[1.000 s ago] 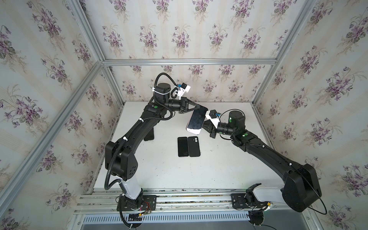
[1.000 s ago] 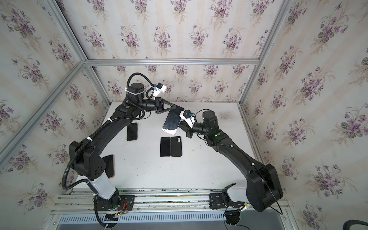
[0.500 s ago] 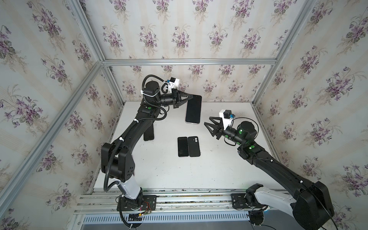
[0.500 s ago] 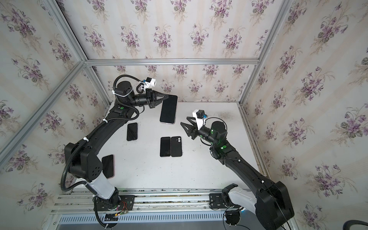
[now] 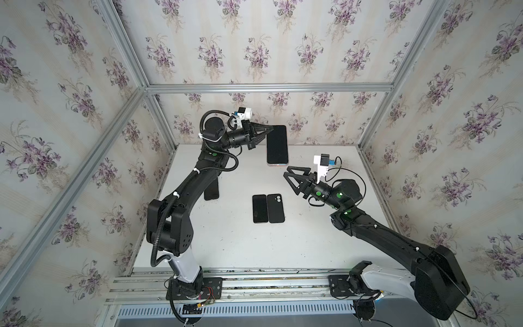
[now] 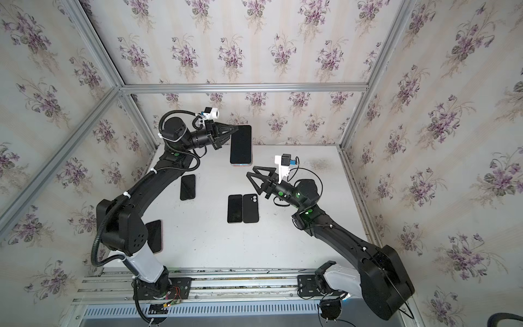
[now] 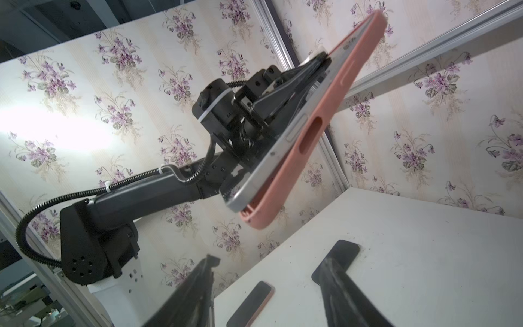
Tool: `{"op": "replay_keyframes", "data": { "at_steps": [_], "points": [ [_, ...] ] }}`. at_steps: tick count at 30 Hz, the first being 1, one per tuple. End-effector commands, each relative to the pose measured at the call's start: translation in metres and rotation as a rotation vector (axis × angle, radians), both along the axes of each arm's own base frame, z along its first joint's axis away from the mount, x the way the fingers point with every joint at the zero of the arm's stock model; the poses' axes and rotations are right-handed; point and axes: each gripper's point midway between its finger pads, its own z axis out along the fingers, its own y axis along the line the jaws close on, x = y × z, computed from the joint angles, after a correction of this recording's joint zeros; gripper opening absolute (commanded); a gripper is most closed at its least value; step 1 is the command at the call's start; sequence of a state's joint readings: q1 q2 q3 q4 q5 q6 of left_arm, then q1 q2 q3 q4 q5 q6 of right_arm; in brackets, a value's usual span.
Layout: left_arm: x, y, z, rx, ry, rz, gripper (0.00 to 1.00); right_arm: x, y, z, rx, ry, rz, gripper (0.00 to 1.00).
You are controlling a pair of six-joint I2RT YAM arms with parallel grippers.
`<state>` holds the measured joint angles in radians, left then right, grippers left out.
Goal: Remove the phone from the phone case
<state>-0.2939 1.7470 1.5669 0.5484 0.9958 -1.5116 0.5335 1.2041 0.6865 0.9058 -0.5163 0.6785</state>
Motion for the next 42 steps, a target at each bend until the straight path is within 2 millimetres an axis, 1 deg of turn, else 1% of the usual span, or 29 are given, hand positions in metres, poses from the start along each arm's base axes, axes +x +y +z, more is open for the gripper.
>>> {"op": "replay_keyframes", "data": {
  "at_steps": [1, 3, 10, 17, 24, 29, 36, 42],
  "points": [
    [-0.004, 0.001, 0.016, -0.041, -0.039, 0.001, 0.0, -0.012, 0.01, 0.022, 0.068, -0.051, 0.056, 0.64],
    [-0.005, 0.001, 0.017, -0.041, -0.044, -0.002, 0.0, -0.009, 0.013, 0.02, 0.069, -0.044, 0.055, 0.64],
    [-0.008, -0.002, 0.013, -0.039, -0.041, -0.009, 0.0, -0.001, 0.014, 0.024, 0.093, -0.049, 0.037, 0.63],
    [-0.011, -0.003, 0.015, -0.044, -0.053, -0.017, 0.0, 0.006, 0.012, 0.019, 0.101, -0.03, 0.003, 0.63],
    [-0.018, -0.008, 0.018, -0.046, -0.069, -0.042, 0.0, 0.014, 0.009, 0.013, 0.089, -0.02, -0.043, 0.62],
    [-0.021, -0.01, 0.017, -0.048, -0.071, -0.053, 0.0, 0.02, 0.006, 0.008, 0.092, -0.003, -0.078, 0.61],
    [-0.024, -0.01, 0.022, -0.055, -0.087, -0.065, 0.0, 0.025, -0.001, 0.003, 0.109, 0.03, -0.103, 0.58],
    [-0.029, -0.014, 0.02, -0.05, -0.097, -0.088, 0.0, 0.03, -0.008, 0.005, 0.145, 0.044, -0.123, 0.57]
  ]
}}
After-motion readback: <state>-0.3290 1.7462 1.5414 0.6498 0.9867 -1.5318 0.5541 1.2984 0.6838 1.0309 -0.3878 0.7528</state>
